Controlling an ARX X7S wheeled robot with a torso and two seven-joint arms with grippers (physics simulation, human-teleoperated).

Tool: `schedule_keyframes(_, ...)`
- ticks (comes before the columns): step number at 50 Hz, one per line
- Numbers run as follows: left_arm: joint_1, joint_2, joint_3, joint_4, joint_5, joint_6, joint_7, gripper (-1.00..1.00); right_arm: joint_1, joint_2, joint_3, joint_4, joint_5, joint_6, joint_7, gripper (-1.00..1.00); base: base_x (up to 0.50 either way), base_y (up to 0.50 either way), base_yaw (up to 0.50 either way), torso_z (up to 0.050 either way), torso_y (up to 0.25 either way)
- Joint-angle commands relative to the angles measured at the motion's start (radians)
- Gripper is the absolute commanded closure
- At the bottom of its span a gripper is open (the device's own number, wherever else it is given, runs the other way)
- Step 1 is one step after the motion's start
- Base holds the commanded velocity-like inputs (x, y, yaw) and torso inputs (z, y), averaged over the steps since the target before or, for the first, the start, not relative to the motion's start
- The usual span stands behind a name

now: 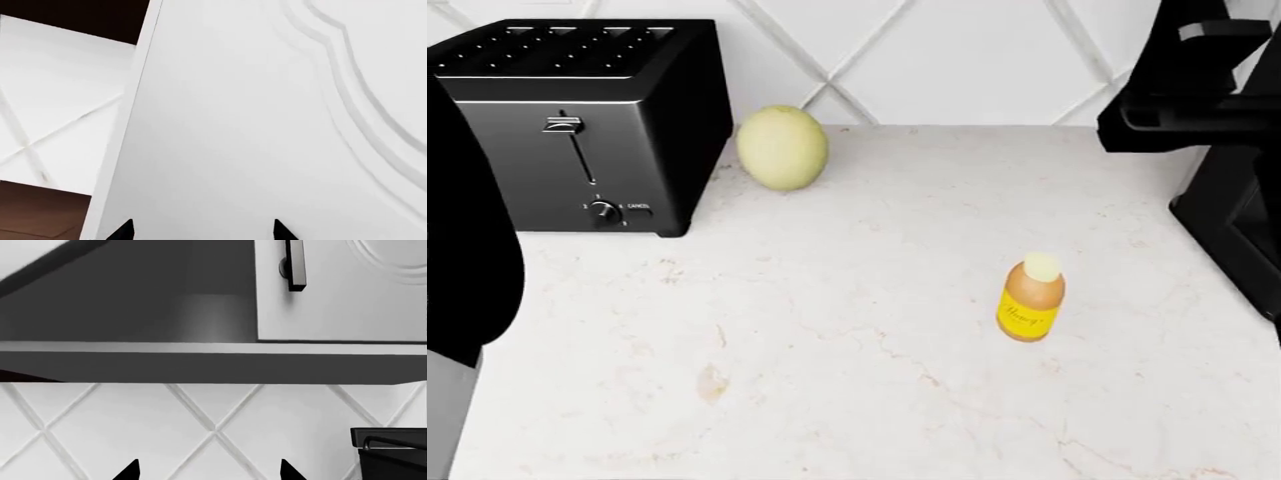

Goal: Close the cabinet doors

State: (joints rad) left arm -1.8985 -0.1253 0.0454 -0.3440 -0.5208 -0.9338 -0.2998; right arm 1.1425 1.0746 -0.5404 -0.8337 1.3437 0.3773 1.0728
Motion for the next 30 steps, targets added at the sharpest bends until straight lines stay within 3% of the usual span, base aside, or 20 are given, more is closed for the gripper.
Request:
schedule_keyframes(1, 0.063, 0.092, 0.072, -0.173, -0.389, -0.014, 0.162, -1.00, -0.007, 0.016, 0.011, -0.015, 0.003, -0.014, -0.004, -1.00, 0.00, 0.00, 0.00, 0.000, 0.000)
schedule_keyframes(30, 0.089, 0.096, 0.182, -0.249, -0.409, 0.078, 0.177, -1.00, 0.026, 0.025, 0.027, -0.040, 0.025, 0.000, 0.008, -1.00, 0.00, 0.00, 0.00, 0.000, 0.000)
